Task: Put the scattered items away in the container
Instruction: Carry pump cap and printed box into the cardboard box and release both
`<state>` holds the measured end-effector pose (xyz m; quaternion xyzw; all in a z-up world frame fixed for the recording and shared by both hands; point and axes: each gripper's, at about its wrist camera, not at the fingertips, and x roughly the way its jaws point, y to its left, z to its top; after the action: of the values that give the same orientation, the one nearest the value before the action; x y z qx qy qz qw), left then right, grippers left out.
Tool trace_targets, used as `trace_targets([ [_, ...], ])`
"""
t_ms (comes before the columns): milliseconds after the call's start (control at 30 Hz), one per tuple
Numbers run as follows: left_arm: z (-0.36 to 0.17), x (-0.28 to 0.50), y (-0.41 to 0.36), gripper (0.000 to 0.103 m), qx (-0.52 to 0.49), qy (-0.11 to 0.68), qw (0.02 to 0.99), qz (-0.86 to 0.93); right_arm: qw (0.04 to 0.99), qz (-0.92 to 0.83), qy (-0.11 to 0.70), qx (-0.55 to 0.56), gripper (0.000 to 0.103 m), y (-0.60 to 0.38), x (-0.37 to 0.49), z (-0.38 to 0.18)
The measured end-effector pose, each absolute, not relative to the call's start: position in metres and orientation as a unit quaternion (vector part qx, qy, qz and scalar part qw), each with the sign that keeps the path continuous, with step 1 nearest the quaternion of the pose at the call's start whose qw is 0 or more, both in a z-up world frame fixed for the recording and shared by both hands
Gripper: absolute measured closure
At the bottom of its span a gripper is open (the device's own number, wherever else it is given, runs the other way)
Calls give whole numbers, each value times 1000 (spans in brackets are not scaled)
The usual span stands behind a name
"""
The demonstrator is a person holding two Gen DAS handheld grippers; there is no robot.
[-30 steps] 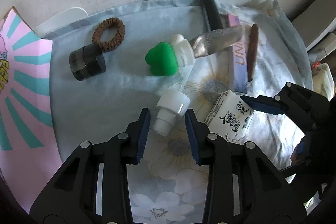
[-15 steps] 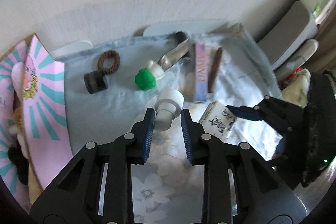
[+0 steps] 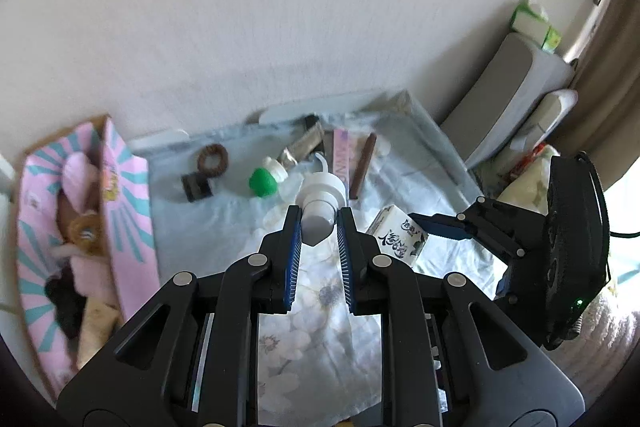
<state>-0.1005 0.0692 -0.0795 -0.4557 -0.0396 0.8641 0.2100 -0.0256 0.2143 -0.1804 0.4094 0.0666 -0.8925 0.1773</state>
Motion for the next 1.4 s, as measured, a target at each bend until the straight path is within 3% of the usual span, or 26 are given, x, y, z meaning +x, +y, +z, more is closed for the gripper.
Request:
trace_targets([
  [333, -14, -58, 0, 87, -390, -68, 142, 907, 207, -911, 106, 341, 46, 175, -24, -116],
  [567, 0, -31, -61, 87, -369, -83, 60, 924, 267, -907, 128, 301, 46, 116, -43, -86],
  [1000, -62, -5, -141, 87, -401, -132, -36, 906, 316, -873, 149, 340, 46, 14, -90, -92],
  [1400, -121, -19, -149, 87, -445, -137, -47, 884, 378, -817, 218, 376, 46, -26, -78, -133],
])
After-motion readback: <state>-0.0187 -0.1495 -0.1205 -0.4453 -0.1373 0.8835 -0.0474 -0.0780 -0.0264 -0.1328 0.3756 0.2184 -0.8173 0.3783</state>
